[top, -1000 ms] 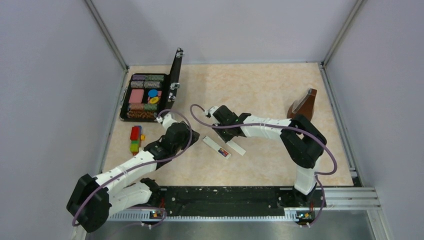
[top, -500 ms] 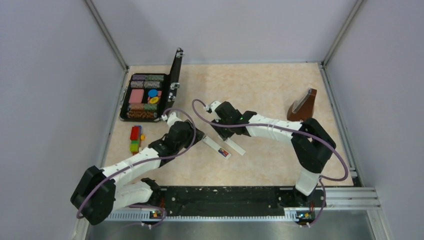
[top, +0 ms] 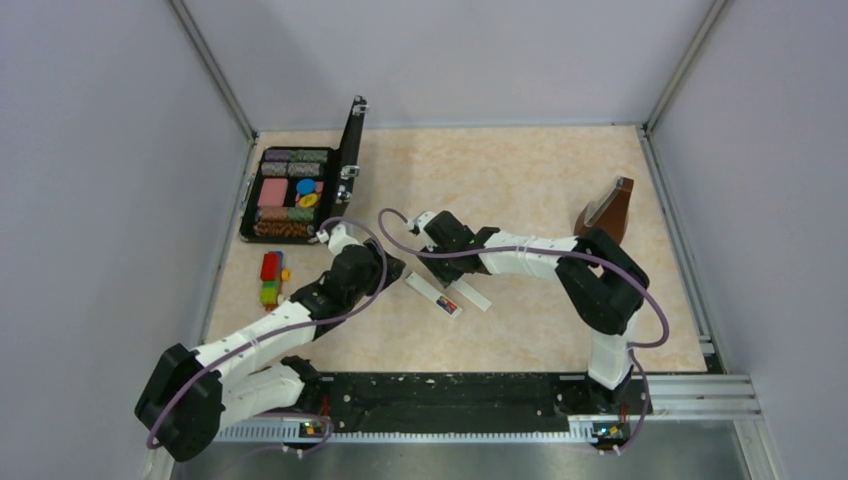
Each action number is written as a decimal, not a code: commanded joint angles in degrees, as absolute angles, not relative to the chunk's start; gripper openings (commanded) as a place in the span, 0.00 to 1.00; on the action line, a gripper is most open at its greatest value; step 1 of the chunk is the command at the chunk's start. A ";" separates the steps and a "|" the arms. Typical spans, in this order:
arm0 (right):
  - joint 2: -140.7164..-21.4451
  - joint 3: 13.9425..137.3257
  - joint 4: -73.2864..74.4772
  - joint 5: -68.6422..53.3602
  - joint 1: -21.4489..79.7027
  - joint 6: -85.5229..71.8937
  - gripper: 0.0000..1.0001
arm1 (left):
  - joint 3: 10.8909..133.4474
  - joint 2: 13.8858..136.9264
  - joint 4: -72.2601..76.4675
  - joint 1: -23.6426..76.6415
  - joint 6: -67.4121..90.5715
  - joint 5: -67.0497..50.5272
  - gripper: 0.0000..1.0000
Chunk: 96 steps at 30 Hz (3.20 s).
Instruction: Load the batteries into the remote control
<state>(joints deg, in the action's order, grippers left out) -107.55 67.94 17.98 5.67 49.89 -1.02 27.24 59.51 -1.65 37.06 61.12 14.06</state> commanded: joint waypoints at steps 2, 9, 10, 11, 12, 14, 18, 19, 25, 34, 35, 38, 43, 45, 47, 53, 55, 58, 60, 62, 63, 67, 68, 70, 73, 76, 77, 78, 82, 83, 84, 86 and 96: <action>-109.15 68.34 16.17 5.84 50.38 -0.35 0.44 | 26.54 58.40 0.26 36.74 60.60 15.43 0.55; -107.96 66.63 15.54 7.25 50.41 -0.94 0.29 | 26.63 59.26 0.26 36.72 60.37 14.99 0.55; -107.38 66.38 15.15 7.44 50.38 -0.94 0.28 | 26.63 59.32 0.33 36.66 60.46 14.90 0.55; -106.88 66.15 14.86 7.58 50.36 -0.96 0.28 | 26.62 59.45 0.39 36.70 60.45 14.84 0.55; -106.47 65.99 14.51 7.64 50.36 -1.04 0.28 | 26.63 59.54 0.44 36.71 60.47 14.75 0.55; -105.19 65.67 13.63 7.66 50.41 -1.05 0.28 | 26.70 59.65 0.71 36.72 60.38 14.49 0.55; -102.71 65.70 13.56 7.66 50.44 -0.87 0.30 | 26.93 60.08 1.05 36.65 60.14 14.05 0.55; -102.04 65.78 13.68 7.74 50.40 -0.88 0.30 | 27.04 60.30 1.13 36.65 60.05 13.96 0.56; -100.26 65.95 14.99 7.19 50.43 -0.72 0.37 | 27.83 61.63 1.74 36.65 59.70 13.37 0.56; -105.57 66.72 15.79 7.19 50.45 -0.88 0.55 | 27.87 61.40 1.55 36.49 59.77 13.70 0.56; -106.10 67.01 15.89 7.03 50.35 -0.87 0.55 | 27.86 61.23 1.47 36.49 59.77 13.75 0.56; -107.72 67.91 16.15 6.63 50.37 -0.81 0.53 | 27.80 61.16 1.20 36.36 59.69 13.73 0.56; -109.74 68.84 17.34 6.34 50.33 -1.00 0.40 | 27.85 61.08 1.17 36.28 59.68 13.77 0.56; -109.80 68.81 17.75 5.98 50.27 -1.18 0.31 | 27.87 61.11 1.15 36.26 59.40 13.65 0.57; -109.33 68.52 17.90 5.58 50.20 -1.31 0.25 | 27.95 61.09 1.18 36.19 59.21 13.63 0.57; -107.91 68.56 18.09 5.41 50.19 -1.13 0.20 | 28.21 61.09 1.23 36.12 58.71 13.33 0.57; -107.39 68.80 18.18 5.71 50.19 -0.94 0.20 | 28.29 61.09 1.23 35.95 58.62 13.36 0.57; -107.03 69.65 18.72 6.86 50.23 -0.77 0.30 | 28.41 61.17 1.22 35.88 58.46 13.21 0.57; -106.52 69.79 18.85 7.20 50.19 -0.78 0.41 | 28.48 61.29 1.18 35.93 58.36 13.18 0.57; -106.31 69.81 18.89 7.76 50.27 -0.87 0.47 | 28.61 61.46 1.17 35.86 58.27 13.05 0.57; -106.34 69.83 18.86 8.14 50.21 -0.88 0.50 | 28.69 61.58 1.22 35.76 58.32 13.00 0.57; -107.39 69.72 19.65 7.69 49.86 -1.23 0.52 | 29.03 62.02 1.30 35.70 57.95 12.62 0.57; -107.79 69.72 20.06 7.31 49.72 -1.34 0.52 | 29.08 62.11 1.32 35.65 57.86 12.53 0.57; -108.16 69.19 20.32 6.67 49.50 -1.54 0.47 | 29.24 62.28 1.61 35.61 57.63 12.36 0.57; -108.46 67.77 20.30 6.53 49.17 -1.75 0.37 | 29.82 62.84 2.05 35.50 56.95 11.76 0.57; -108.55 66.61 19.97 6.53 48.81 -1.67 0.28 | 30.58 64.02 2.73 35.36 56.31 10.74 0.57; -108.46 66.39 19.83 6.54 48.76 -1.60 0.26 | 30.77 64.43 3.04 35.29 56.14 10.27 0.57; -108.34 66.22 19.67 6.57 48.70 -1.66 0.25 | 31.03 64.85 3.40 35.33 56.02 9.83 0.57; -106.95 65.81 18.55 6.52 48.56 -1.93 0.24 | 31.46 66.50 5.29 35.32 55.98 8.48 0.57; -106.32 65.70 18.15 6.46 48.49 -2.00 0.24 | 31.45 66.86 5.85 35.33 55.99 8.18 0.57; -105.67 65.41 17.54 6.10 48.50 -2.02 0.24 | 31.54 67.27 6.41 35.30 55.99 7.97 0.57; -104.56 65.16 16.81 5.73 48.24 -2.18 0.24 | 31.68 68.06 7.55 35.27 55.78 7.61 0.58; -103.34 64.25 15.72 2.10 45.55 -3.02 0.20 | 33.98 73.86 12.89 35.07 54.96 4.59 0.58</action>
<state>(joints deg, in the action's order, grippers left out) -105.43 65.25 15.68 3.88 47.03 -2.15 30.65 71.81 7.42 35.29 56.38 6.50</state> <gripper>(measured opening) 0.232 0.579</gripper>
